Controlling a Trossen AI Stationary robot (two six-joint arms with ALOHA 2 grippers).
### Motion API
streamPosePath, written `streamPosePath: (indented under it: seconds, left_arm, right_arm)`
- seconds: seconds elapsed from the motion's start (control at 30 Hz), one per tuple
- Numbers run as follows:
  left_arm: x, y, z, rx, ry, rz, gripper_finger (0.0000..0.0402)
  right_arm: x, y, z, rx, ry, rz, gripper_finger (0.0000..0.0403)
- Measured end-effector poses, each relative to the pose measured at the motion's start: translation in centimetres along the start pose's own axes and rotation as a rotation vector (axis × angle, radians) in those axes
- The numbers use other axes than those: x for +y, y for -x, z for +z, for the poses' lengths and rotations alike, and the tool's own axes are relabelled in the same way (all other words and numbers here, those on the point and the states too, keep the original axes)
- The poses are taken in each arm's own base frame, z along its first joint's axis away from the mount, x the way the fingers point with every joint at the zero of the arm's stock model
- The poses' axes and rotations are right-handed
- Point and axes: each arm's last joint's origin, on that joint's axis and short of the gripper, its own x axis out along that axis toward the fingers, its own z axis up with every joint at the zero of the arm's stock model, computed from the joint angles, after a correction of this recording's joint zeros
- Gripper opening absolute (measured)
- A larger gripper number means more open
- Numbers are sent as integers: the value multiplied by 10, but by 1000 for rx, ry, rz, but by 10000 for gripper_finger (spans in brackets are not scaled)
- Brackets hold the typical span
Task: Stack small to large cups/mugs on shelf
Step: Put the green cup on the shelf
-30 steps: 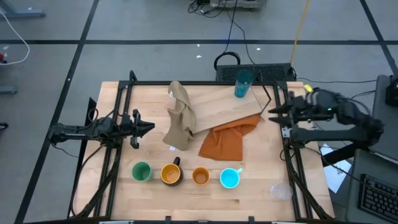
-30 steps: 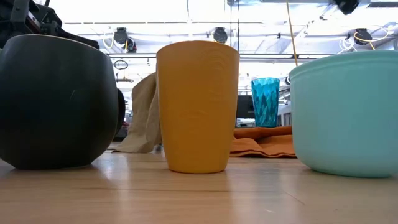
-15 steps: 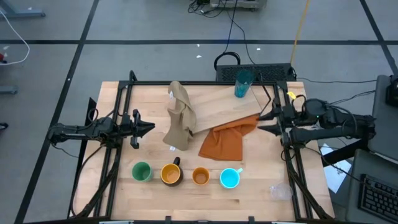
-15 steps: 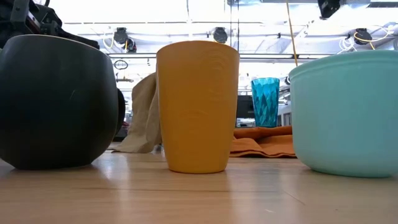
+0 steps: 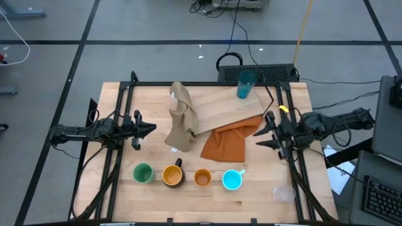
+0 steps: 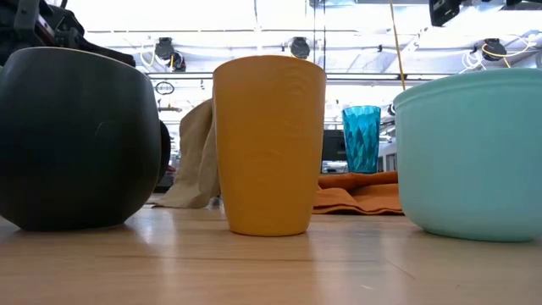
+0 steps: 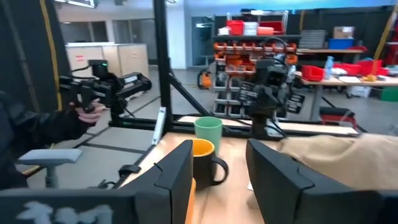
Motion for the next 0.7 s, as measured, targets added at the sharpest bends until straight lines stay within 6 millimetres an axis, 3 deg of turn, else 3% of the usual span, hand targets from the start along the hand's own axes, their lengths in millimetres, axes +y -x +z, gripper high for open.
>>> streamPosePath:
  seconds: [0.4, 0.6, 0.7]
  left_arm:
    - [-1, 0, 3, -24, 8, -20, 47]
    - [-13, 4, 22, -112, 54, -326, 47]
    - [-17, 5, 38, -106, 75, -361, 47]
  right_arm:
    - [4, -20, -10, 75, 4, 35, 141]
    - [4, -26, -14, 100, -3, 34, 141]
    - [4, -26, -14, 103, -5, 33, 141]
